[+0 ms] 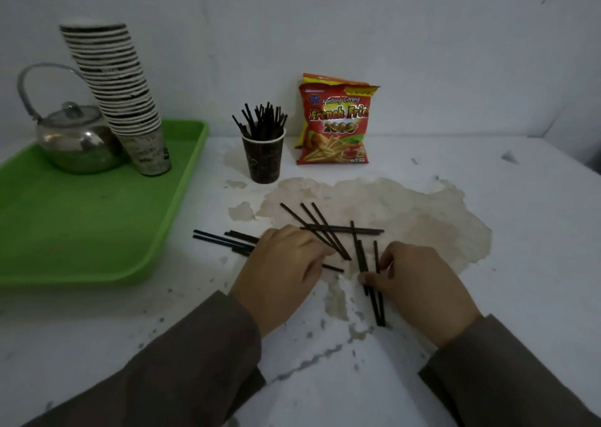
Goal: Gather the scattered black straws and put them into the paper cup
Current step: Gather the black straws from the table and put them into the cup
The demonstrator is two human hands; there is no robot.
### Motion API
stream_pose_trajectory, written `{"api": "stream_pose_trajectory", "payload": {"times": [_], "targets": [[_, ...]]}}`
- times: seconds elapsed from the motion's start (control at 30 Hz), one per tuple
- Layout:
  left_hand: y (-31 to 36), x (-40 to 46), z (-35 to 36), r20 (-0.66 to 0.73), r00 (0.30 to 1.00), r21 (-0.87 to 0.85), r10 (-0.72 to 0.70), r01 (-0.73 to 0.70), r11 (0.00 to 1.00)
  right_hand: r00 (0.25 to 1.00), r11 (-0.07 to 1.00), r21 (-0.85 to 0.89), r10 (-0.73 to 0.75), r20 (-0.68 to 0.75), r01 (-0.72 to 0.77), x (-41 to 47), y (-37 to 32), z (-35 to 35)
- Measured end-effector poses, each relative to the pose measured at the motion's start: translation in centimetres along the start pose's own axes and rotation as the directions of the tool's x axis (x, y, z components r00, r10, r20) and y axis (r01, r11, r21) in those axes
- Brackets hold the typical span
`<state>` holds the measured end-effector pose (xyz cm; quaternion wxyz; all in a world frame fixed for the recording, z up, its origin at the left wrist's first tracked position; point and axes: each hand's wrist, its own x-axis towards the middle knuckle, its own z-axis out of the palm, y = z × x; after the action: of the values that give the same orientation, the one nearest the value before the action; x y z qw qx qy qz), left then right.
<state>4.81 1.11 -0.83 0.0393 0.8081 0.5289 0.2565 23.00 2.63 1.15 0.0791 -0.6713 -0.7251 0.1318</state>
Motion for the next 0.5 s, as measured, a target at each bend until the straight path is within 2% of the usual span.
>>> {"api": "stream_pose_trajectory", "payload": {"times": [0.17, 0.3, 0.5], "targets": [[1.3, 0.3, 0.8, 0.028, 0.999, -0.013, 0.038, -0.037, 0.999, 0.999, 0.997, 0.077, 0.002, 0.04, -0.005, 0.4, -0.2, -0.4], [2.0, 0.5, 1.2, 0.05, 0.997, 0.056, 0.06, -0.063, 0.996, 1.0, 0.992, 0.126, 0.01, -0.002, -0.01, -0.1, -0.3, -0.1], [-0.1, 0.5, 0.4, 0.012, 0.999, -0.014, -0.03, 0.03, 0.999, 1.0, 0.986, 0.164, 0.023, -0.009, -0.022, 0.0, -0.1, 0.1]]}}
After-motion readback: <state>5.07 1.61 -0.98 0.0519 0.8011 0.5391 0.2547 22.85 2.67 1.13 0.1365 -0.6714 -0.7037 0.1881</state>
